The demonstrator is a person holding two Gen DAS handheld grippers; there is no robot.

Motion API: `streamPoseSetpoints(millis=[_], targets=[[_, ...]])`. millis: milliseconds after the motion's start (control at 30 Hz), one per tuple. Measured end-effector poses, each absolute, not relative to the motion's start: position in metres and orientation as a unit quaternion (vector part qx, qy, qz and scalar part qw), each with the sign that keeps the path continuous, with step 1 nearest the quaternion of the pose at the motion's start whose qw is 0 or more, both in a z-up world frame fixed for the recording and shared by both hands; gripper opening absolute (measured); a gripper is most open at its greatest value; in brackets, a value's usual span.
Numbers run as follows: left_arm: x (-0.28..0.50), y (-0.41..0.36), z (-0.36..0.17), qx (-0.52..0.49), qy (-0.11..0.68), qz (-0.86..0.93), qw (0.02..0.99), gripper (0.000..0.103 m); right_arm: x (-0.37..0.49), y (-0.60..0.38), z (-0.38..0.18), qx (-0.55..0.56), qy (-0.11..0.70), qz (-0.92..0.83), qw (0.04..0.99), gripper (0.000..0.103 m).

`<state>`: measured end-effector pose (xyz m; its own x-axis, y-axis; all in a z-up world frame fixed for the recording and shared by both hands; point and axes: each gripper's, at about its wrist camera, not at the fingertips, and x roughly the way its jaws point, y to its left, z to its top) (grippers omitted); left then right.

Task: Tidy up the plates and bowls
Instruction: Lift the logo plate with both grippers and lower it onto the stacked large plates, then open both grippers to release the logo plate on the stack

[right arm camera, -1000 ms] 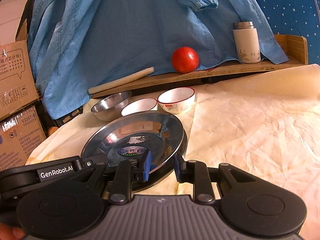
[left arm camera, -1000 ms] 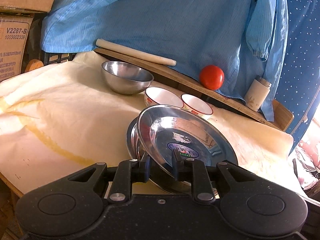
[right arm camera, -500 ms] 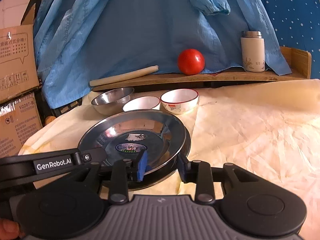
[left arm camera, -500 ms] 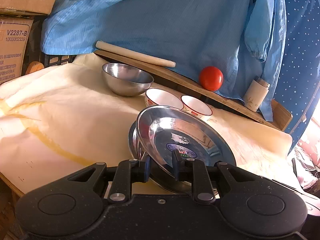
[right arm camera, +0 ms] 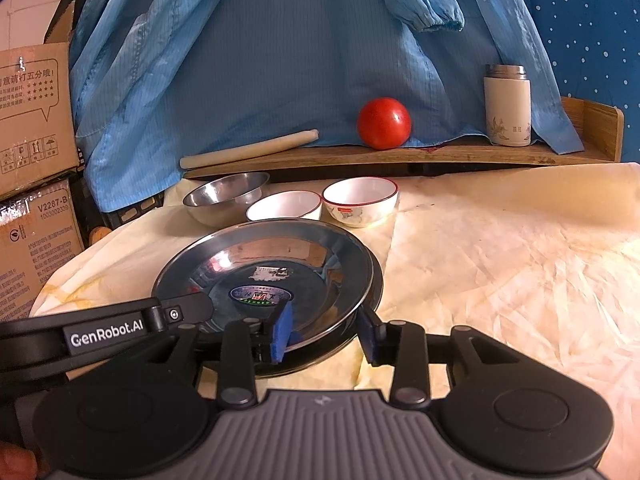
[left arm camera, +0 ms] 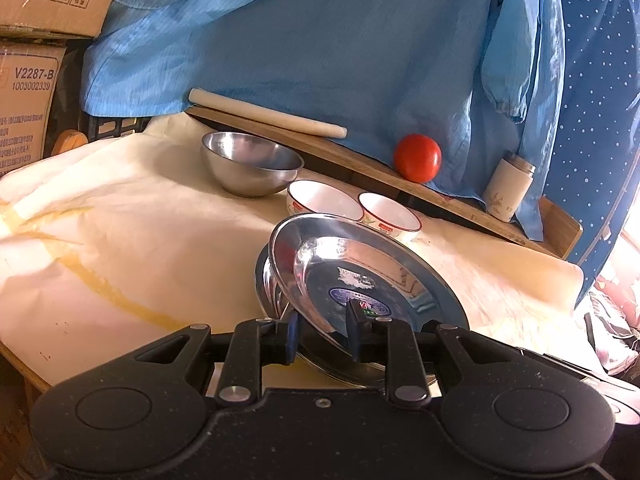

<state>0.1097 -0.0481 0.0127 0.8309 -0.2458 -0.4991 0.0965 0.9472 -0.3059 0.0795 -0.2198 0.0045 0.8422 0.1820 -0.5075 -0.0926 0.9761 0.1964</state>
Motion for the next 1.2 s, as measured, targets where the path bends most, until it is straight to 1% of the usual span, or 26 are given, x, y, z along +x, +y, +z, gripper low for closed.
streamPoseSetpoints(millis=[100, 133, 167, 200, 233, 300, 367, 433, 500, 567, 667, 733, 767, 800, 833, 867, 933, 967, 1033, 1100, 1200], targets=[[0.109, -0.049, 0.013, -0.132, 0.276, -0.093, 0.948, 0.029, 0.08, -0.22, 0.004, 0.083, 0.272, 0.072, 0.956, 0.041], [0.109, -0.049, 0.014, -0.13, 0.275, -0.094, 0.948, 0.032, 0.08, -0.22, 0.004, 0.083, 0.272, 0.072, 0.956, 0.044], [0.108, -0.05, 0.014, -0.126, 0.272, -0.092, 0.949, 0.035, 0.08, -0.22, 0.004, 0.079, 0.271, 0.069, 0.957, 0.044], [0.106, -0.05, 0.016, -0.119, 0.268, -0.083, 0.953, 0.043, 0.079, -0.218, 0.004, 0.072, 0.27, 0.065, 0.958, 0.044], [0.106, -0.05, 0.016, -0.114, 0.263, -0.078, 0.955, 0.047, 0.079, -0.217, 0.004, 0.067, 0.269, 0.061, 0.959, 0.044], [0.106, -0.048, 0.017, -0.112, 0.259, -0.076, 0.956, 0.048, 0.079, -0.217, 0.004, 0.067, 0.268, 0.065, 0.959, 0.044], [0.107, -0.045, 0.016, -0.114, 0.261, -0.078, 0.955, 0.051, 0.08, -0.217, 0.004, 0.067, 0.269, 0.066, 0.959, 0.045], [0.108, -0.044, 0.015, -0.115, 0.264, -0.078, 0.954, 0.057, 0.08, -0.217, 0.003, 0.067, 0.27, 0.066, 0.958, 0.045], [0.108, -0.043, 0.014, -0.117, 0.263, -0.077, 0.955, 0.06, 0.08, -0.217, 0.003, 0.067, 0.271, 0.065, 0.958, 0.046], [0.107, -0.041, 0.015, -0.119, 0.256, -0.073, 0.957, 0.068, 0.081, -0.217, 0.003, 0.067, 0.271, 0.064, 0.958, 0.046], [0.105, -0.037, 0.018, -0.122, 0.239, -0.065, 0.961, 0.072, 0.081, -0.219, 0.003, 0.069, 0.269, 0.064, 0.958, 0.049], [0.105, -0.034, 0.02, -0.125, 0.233, -0.061, 0.963, 0.079, 0.081, -0.22, 0.003, 0.07, 0.268, 0.063, 0.959, 0.055], [0.105, -0.032, 0.019, -0.127, 0.232, -0.059, 0.963, 0.08, 0.081, -0.22, 0.003, 0.071, 0.267, 0.062, 0.959, 0.057], [0.106, -0.03, 0.019, -0.129, 0.232, -0.057, 0.962, 0.083, 0.081, -0.221, 0.003, 0.071, 0.266, 0.061, 0.959, 0.061], [0.107, -0.029, 0.018, -0.131, 0.233, -0.056, 0.962, 0.087, 0.082, -0.221, 0.003, 0.072, 0.265, 0.06, 0.96, 0.067], [0.109, -0.027, 0.017, -0.135, 0.234, -0.054, 0.961, 0.092, 0.082, -0.222, 0.003, 0.073, 0.264, 0.058, 0.96, 0.071], [0.112, -0.021, 0.017, -0.144, 0.234, -0.046, 0.96, 0.097, 0.083, -0.223, 0.003, 0.076, 0.26, 0.054, 0.961, 0.085], [0.114, -0.018, 0.017, -0.148, 0.233, -0.041, 0.96, 0.098, 0.083, -0.224, 0.003, 0.079, 0.259, 0.054, 0.961, 0.088], [0.119, -0.011, 0.017, -0.155, 0.232, -0.027, 0.96, 0.102, 0.085, -0.226, 0.003, 0.087, 0.255, 0.052, 0.962, 0.099], [0.123, -0.001, 0.017, -0.169, 0.231, -0.019, 0.958, 0.102, 0.086, -0.227, 0.002, 0.093, 0.25, 0.051, 0.962, 0.101], [0.131, 0.013, 0.016, -0.19, 0.234, -0.006, 0.954, 0.102, 0.089, -0.228, 0.001, 0.103, 0.244, 0.053, 0.963, 0.102]])
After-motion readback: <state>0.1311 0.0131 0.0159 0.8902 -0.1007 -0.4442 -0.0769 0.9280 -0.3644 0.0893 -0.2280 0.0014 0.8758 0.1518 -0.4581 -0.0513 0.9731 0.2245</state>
